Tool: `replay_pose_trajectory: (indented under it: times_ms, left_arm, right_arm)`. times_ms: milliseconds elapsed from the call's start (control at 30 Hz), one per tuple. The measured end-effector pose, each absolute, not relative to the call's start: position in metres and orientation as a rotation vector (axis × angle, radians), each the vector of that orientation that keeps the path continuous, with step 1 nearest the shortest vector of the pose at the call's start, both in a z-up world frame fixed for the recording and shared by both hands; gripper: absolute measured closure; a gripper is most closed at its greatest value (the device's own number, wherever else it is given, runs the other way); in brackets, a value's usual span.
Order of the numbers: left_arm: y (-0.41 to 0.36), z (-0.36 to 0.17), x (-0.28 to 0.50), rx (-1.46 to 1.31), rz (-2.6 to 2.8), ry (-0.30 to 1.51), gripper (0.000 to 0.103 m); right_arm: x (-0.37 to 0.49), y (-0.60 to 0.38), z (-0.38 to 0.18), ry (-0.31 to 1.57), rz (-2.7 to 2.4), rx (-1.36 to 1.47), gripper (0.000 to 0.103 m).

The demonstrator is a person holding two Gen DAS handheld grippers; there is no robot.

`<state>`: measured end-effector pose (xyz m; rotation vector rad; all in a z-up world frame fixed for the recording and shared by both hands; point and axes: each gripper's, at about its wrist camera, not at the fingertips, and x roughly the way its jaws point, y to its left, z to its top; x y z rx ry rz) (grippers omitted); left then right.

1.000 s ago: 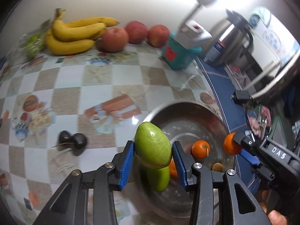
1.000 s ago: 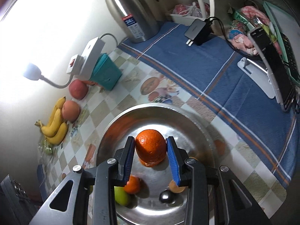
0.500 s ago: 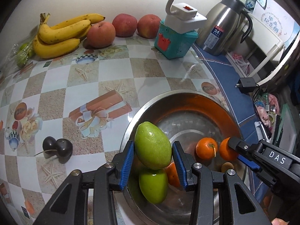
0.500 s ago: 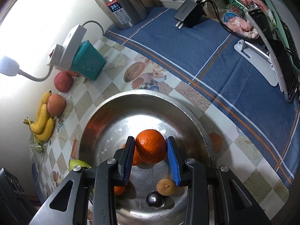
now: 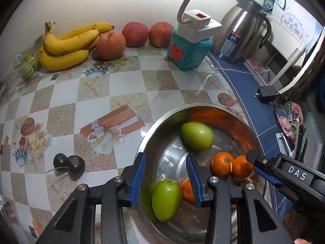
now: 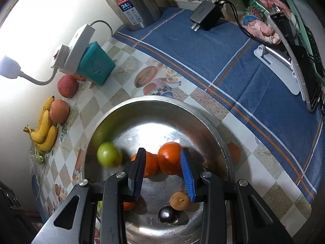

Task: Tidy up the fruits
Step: 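Open the left tool to drop the pear while the right tool releases the orange, then withdraw both open tools from the steel bowl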

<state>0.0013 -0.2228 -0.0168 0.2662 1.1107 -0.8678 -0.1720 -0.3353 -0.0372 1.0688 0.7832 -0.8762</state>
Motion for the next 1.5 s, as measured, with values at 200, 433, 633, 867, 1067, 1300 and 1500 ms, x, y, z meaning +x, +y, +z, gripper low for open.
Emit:
replay_pose_trajectory:
  times_ms: [200, 433, 633, 867, 1067, 1300, 1500]
  left_arm:
    - [-0.215, -0.008, 0.005, 0.285, -0.816, 1.123, 0.056]
    - [-0.195, -0.008, 0.018, 0.347, -0.659, 1.161, 0.046]
    - [-0.180, -0.008, 0.025, 0.348, -0.614, 1.182, 0.035]
    - [-0.165, -0.014, 0.038, 0.331, -0.528, 1.195, 0.014]
    - [-0.157, -0.018, 0.043, 0.323, -0.495, 1.208, 0.004]
    - [-0.157, -0.026, 0.042, 0.332, -0.487, 1.230, 0.000]
    - [-0.157, -0.028, 0.043, 0.333, -0.480, 1.232, 0.000]
  right_arm:
    - [-0.167, -0.329, -0.021, 0.770, -0.856, 1.017, 0.066]
    - [-0.156, -0.321, -0.014, 0.834, -0.851, 0.917, 0.062]
    - [-0.146, -0.312, -0.018, 0.902, -0.838, 0.857, 0.046]
    - [-0.137, -0.306, -0.025, 0.948, -0.821, 0.832, 0.026]
    - [-0.134, -0.304, -0.027, 0.961, -0.821, 0.813, 0.020]
    - [-0.130, -0.302, -0.029, 0.972, -0.808, 0.786, 0.011]
    - [-0.127, -0.299, -0.030, 0.974, -0.805, 0.769, 0.011]
